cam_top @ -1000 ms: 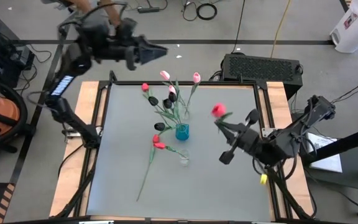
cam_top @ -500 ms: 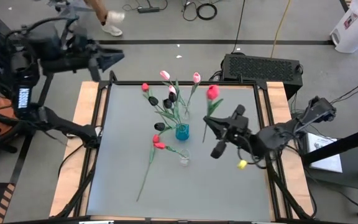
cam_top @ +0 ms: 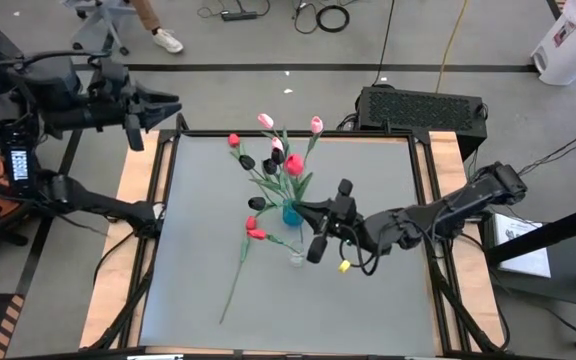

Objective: Sort flowers into vase by color
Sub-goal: Put the bottom left red tulip into the bottom transparent vase

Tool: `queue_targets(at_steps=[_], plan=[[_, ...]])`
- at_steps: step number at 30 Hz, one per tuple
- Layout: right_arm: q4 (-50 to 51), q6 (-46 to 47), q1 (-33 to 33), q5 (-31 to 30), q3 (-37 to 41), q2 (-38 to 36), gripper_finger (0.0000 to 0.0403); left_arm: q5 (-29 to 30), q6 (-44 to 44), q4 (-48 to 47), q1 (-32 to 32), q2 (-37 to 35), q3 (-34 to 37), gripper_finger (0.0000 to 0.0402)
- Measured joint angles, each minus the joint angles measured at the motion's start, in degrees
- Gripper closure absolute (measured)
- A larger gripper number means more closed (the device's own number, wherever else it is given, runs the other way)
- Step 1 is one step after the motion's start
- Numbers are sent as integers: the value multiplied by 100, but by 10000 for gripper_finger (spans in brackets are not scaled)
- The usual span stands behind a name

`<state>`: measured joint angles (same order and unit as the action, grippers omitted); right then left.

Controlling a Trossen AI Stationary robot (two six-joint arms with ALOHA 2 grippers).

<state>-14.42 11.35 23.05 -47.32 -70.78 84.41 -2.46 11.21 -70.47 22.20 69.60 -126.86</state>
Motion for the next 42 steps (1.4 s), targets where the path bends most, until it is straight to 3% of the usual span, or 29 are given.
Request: queue_targets(at_steps=[12, 16, 26, 42], plan=[[227, 7, -184, 168, 128, 3, 402, 11, 185, 35, -28, -188, 412, 284], [213, 320, -290, 488, 392, 9, 402, 11, 185, 140, -29, -170, 494, 284], [-792, 297, -312, 736, 864, 67, 402, -8, 333, 332, -28, -41, 506, 284], [-853, 140, -499, 1033, 951, 386, 403, -32, 501, 698, -382, 102, 506, 284]])
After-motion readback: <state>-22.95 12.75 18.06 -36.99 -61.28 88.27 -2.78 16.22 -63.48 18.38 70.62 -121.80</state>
